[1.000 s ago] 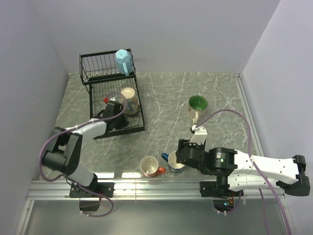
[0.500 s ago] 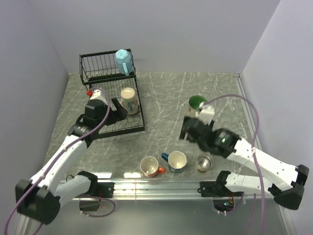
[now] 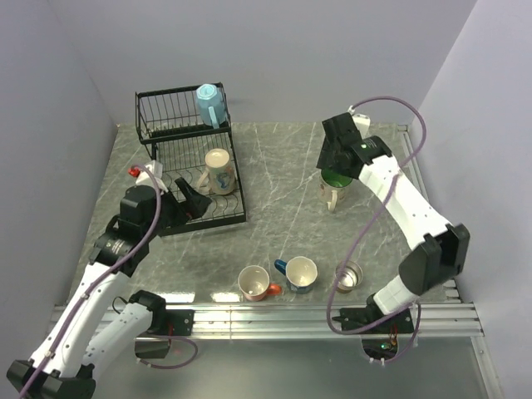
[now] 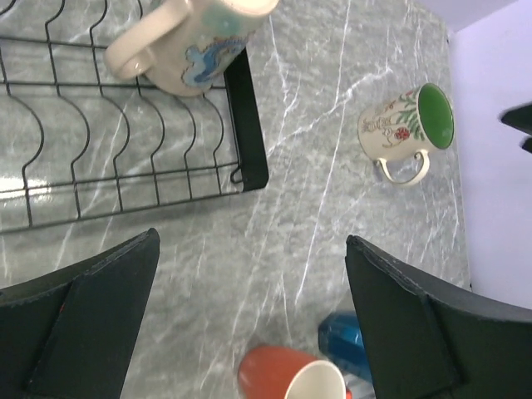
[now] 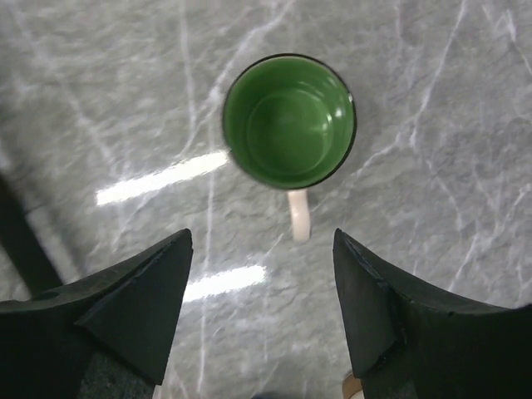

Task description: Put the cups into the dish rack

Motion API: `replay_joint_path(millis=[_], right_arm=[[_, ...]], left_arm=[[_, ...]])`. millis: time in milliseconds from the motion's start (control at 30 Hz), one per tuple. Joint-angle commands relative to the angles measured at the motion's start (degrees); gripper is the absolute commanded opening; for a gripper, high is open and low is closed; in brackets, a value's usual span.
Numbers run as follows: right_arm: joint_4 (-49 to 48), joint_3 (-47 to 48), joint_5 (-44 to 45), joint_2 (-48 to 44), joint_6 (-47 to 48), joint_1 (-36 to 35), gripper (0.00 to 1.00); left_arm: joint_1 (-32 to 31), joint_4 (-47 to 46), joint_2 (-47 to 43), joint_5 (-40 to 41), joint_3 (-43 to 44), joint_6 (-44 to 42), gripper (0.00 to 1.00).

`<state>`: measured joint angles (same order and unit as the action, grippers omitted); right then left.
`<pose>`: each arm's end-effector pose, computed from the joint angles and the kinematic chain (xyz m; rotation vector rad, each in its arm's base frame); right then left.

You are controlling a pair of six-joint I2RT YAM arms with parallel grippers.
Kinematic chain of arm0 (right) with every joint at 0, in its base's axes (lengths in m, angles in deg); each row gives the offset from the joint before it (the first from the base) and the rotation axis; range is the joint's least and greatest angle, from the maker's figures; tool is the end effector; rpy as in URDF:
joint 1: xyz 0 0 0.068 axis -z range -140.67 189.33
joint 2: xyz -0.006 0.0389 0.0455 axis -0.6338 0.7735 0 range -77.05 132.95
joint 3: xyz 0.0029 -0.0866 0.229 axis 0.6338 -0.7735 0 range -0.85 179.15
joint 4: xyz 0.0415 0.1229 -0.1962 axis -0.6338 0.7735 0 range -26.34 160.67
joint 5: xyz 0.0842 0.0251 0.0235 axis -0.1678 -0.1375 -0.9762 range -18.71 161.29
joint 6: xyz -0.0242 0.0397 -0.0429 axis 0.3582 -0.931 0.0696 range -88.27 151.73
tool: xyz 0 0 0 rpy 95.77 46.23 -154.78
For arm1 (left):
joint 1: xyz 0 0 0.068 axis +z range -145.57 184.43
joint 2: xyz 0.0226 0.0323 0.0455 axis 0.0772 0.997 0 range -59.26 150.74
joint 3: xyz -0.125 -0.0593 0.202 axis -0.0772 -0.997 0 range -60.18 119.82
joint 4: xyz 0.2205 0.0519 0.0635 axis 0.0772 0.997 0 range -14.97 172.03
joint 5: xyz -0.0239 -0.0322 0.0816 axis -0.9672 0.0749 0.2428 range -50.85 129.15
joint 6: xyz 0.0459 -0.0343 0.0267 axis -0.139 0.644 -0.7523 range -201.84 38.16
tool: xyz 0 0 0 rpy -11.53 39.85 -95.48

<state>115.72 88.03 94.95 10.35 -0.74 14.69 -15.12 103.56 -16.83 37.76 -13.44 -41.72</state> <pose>0.2807 0.1072 0.3223 0.3365 2.3328 -0.0295 0.1599 -0.0580 0.2980 -0.3522 2.0312 -0.6849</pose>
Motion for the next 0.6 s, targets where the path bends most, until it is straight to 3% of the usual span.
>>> replay_joint_path(millis=[0, 267, 567], right_arm=[[4.5, 2.7, 0.7, 1.9, 3.3, 0.7, 0.74], [-0.9, -11.8, 0.2, -0.7, 2.8, 1.1, 0.73], [-9.2, -15.3, 1.0, 4.9, 6.4, 2.1, 0.69]], left_arm=[[0.0, 5.0, -3.6, -1.1, 0.6, 0.8, 0.99], [0.0, 9.1, -7.7, 0.8, 0.9, 1.2, 0.99], [0.0, 7.9, -6.8, -1.0, 0.6, 5.2, 0.99]])
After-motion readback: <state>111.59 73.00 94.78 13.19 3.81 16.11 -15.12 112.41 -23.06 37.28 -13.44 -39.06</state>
